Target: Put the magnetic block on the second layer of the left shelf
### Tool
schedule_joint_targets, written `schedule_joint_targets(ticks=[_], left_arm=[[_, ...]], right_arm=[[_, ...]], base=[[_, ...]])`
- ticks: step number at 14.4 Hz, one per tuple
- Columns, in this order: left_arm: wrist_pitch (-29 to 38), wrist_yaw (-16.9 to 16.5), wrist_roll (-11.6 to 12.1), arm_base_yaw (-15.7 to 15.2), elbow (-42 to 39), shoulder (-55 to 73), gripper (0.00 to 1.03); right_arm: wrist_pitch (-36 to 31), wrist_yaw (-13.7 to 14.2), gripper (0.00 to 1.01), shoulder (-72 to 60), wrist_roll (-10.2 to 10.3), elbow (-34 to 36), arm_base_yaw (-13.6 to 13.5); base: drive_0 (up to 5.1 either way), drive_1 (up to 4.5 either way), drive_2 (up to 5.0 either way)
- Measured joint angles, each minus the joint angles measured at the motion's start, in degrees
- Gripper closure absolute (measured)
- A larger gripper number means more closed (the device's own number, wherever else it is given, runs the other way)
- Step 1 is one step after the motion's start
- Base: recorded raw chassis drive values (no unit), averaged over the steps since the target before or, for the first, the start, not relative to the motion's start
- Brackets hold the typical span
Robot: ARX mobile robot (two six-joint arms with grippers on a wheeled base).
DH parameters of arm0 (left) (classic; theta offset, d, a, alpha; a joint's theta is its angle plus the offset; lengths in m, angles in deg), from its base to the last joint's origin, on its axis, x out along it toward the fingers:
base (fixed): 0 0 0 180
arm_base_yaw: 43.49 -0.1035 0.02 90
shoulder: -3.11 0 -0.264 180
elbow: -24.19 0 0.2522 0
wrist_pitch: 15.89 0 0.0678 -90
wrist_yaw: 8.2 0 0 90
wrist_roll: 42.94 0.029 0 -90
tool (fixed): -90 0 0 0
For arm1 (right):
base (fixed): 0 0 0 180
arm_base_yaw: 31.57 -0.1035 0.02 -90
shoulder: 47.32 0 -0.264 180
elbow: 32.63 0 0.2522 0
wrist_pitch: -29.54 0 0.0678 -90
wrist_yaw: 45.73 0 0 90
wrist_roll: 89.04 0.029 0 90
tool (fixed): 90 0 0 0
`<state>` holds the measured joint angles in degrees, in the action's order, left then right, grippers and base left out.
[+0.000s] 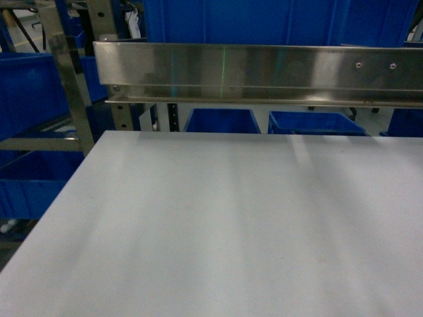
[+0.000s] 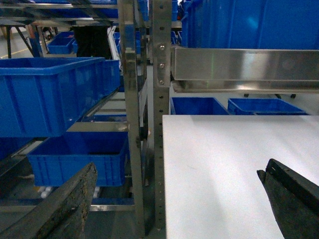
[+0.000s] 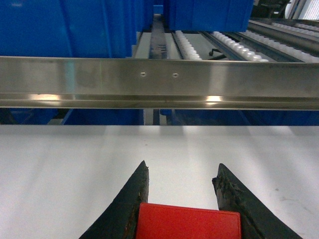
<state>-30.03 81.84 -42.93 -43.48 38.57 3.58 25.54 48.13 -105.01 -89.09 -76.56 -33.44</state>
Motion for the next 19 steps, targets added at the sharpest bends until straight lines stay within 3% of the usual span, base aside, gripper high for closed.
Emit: schedule_joint_targets(ticks=[19], left_arm=[[0.2, 0.0, 0.0, 0.0, 0.0, 0.0, 0.05]], right_arm=[[0.0, 0.0, 0.68, 0.0, 0.0, 0.0, 0.0]], base=[[-4.9, 2.46, 2.5]])
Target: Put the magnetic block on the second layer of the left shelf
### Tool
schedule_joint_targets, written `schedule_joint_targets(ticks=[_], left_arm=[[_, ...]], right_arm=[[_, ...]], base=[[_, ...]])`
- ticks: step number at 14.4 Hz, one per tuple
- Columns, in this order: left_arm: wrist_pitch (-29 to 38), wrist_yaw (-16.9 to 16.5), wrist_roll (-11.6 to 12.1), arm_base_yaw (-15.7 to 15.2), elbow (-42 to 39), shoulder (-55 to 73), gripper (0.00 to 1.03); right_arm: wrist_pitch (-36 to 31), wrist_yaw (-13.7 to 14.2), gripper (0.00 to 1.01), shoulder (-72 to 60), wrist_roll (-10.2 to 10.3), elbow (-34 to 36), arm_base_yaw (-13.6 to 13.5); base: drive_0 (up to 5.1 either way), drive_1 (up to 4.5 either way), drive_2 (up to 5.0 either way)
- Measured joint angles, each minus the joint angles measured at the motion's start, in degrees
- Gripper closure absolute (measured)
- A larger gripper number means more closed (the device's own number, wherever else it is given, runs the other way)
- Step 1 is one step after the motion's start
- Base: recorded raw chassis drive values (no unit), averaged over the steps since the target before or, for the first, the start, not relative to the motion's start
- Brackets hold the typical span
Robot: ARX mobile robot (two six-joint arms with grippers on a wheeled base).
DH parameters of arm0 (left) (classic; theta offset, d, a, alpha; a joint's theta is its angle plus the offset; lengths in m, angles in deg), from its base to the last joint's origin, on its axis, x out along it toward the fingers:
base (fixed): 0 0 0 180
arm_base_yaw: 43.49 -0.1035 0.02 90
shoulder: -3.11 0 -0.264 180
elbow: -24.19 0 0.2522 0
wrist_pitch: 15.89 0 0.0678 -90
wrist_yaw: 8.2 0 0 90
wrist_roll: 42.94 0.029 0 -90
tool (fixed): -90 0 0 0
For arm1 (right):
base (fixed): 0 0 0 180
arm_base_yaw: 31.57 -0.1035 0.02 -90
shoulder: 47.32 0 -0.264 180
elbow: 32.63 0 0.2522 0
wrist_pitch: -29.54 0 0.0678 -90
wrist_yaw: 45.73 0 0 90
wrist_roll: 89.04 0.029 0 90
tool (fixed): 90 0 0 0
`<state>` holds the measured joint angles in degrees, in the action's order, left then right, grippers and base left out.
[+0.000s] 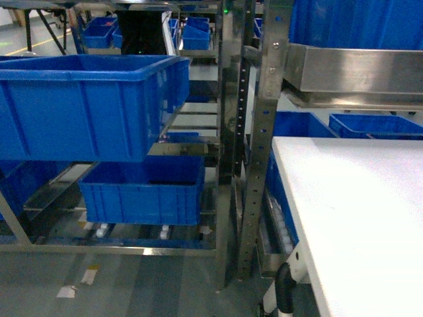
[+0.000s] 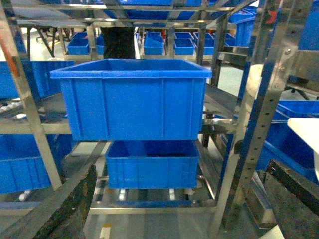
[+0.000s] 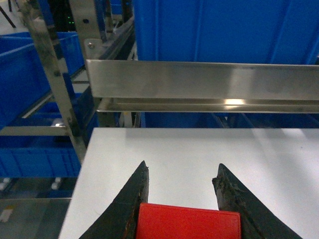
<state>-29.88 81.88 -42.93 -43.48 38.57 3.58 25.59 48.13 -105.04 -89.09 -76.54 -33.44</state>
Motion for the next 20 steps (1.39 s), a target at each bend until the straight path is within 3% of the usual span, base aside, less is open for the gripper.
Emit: schedule_joint_targets(ticks=[20], left_arm=[[0.0, 0.0, 0.0, 0.0, 0.0, 0.0, 0.05]], right_arm=[[0.1, 0.0, 0.68, 0.0, 0.0, 0.0, 0.0]], base=[[-5.0, 2.43, 2.4]])
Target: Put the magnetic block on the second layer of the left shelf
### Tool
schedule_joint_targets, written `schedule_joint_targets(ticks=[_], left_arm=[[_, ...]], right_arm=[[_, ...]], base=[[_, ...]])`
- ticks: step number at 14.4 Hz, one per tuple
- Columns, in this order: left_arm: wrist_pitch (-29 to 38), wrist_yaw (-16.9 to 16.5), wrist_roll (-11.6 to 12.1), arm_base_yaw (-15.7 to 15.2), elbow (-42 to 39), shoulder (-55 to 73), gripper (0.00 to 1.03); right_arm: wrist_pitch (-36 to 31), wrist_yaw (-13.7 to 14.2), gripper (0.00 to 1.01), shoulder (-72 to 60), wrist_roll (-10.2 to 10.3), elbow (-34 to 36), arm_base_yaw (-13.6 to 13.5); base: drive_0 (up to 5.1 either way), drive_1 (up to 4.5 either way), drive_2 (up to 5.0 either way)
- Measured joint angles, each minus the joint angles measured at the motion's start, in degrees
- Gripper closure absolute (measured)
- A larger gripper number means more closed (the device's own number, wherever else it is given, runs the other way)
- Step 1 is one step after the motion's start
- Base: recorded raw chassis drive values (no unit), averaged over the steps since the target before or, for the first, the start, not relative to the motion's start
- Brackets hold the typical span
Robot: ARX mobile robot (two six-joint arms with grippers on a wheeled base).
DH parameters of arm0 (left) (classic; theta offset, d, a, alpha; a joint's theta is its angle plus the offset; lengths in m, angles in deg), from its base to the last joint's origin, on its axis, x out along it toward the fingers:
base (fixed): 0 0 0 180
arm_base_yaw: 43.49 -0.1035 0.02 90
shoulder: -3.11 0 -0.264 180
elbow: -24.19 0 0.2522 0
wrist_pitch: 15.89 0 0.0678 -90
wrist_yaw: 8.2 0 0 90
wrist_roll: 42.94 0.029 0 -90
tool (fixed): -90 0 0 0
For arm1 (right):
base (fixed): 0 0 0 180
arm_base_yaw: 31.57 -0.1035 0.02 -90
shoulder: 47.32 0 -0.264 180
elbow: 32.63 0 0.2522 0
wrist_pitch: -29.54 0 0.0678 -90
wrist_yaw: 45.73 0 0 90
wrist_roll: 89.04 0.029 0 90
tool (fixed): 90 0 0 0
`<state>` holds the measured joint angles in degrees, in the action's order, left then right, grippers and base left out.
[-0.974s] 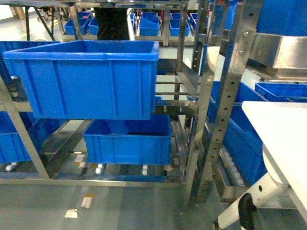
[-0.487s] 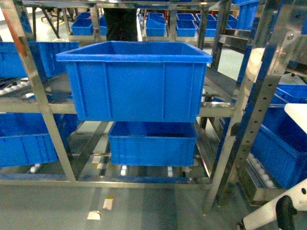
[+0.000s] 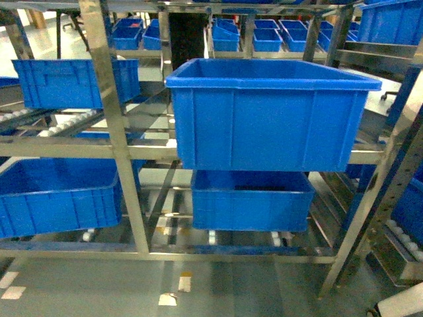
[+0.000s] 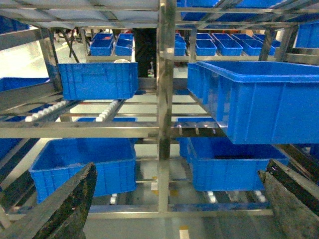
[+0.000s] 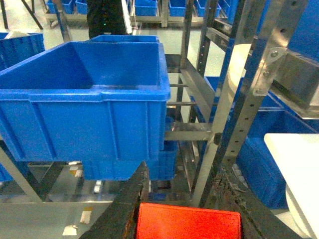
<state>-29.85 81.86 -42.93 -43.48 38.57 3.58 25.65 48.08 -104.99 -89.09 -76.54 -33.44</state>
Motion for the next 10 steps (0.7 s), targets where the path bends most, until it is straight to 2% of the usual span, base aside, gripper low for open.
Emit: schedule_joint_targets(ticks=[2, 5, 10], left_arm=[[-0.1, 0.0, 0.0, 0.0, 0.0, 0.0, 0.05], [0.2, 0.2, 0.0, 0.0, 0.0, 0.0, 0.05], [0.0, 0.2, 0.0, 0.0, 0.0, 0.0, 0.05]], right_arm=[[0.0, 0.0, 0.68, 0.0, 0.0, 0.0, 0.0], [0.0, -0.4, 0.68, 0.0, 0.0, 0.0, -0.3], [0.0, 0.0, 0.68, 0.2, 0.0, 0.0, 0.0]], base=[[-4.8, 2.31, 2.3], [0.0, 0.0, 0.0], [-0.1, 4.12, -4.3]])
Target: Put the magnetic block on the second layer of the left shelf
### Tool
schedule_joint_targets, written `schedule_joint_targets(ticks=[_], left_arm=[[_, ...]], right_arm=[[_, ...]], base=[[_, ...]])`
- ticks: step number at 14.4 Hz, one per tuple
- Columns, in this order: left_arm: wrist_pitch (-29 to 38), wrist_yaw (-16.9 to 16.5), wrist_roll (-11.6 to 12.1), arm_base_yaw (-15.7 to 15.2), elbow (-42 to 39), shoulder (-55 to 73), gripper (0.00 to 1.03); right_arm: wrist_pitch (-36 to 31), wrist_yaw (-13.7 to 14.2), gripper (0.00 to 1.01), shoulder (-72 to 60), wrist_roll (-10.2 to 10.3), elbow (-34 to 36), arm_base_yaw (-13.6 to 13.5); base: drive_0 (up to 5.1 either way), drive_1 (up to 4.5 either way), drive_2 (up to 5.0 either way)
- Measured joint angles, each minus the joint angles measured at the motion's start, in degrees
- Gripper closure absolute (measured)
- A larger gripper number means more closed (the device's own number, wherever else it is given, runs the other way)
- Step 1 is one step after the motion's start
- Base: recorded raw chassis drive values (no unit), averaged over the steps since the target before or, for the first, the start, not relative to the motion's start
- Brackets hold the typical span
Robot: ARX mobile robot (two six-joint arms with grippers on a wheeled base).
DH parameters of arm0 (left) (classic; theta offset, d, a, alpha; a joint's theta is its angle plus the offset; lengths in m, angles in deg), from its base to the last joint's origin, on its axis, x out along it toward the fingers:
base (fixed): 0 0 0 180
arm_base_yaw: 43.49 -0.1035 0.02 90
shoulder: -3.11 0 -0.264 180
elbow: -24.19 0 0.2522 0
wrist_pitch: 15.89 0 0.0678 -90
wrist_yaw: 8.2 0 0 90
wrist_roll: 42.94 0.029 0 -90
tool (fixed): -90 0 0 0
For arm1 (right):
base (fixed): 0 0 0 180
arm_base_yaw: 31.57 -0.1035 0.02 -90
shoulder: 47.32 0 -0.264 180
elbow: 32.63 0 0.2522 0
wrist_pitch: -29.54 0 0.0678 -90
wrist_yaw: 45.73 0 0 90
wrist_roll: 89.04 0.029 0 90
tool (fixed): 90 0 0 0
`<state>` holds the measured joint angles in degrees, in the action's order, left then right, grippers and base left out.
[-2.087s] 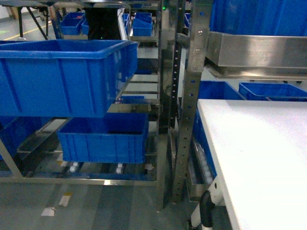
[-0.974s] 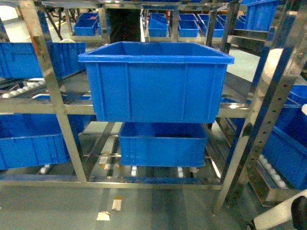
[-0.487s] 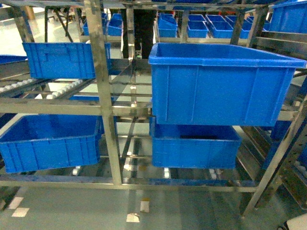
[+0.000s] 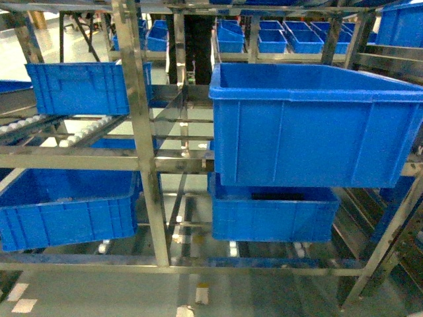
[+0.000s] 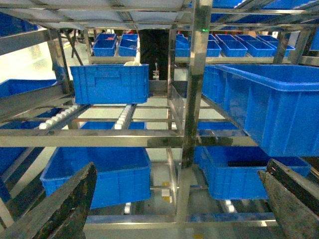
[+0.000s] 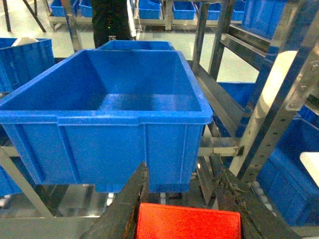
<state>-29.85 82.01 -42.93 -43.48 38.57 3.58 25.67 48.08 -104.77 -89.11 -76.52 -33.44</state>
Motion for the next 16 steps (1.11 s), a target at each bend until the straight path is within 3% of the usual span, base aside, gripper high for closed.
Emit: schedule_joint_targets(ticks=[10, 16], left_arm=[[0.0, -0.2, 0.0, 0.0, 0.0, 0.0, 0.05], [0.0, -0.1, 0.0, 0.0, 0.0, 0.0, 0.05]], right_arm=[[-0.1, 0.0, 0.68, -0.2, 0.0, 0.0, 0.0], [0.0, 0.0, 0.68, -0.5, 0.0, 0.0, 0.0]], base=[[0.1, 4.19, -4.1], [0.0, 0.0, 0.0]])
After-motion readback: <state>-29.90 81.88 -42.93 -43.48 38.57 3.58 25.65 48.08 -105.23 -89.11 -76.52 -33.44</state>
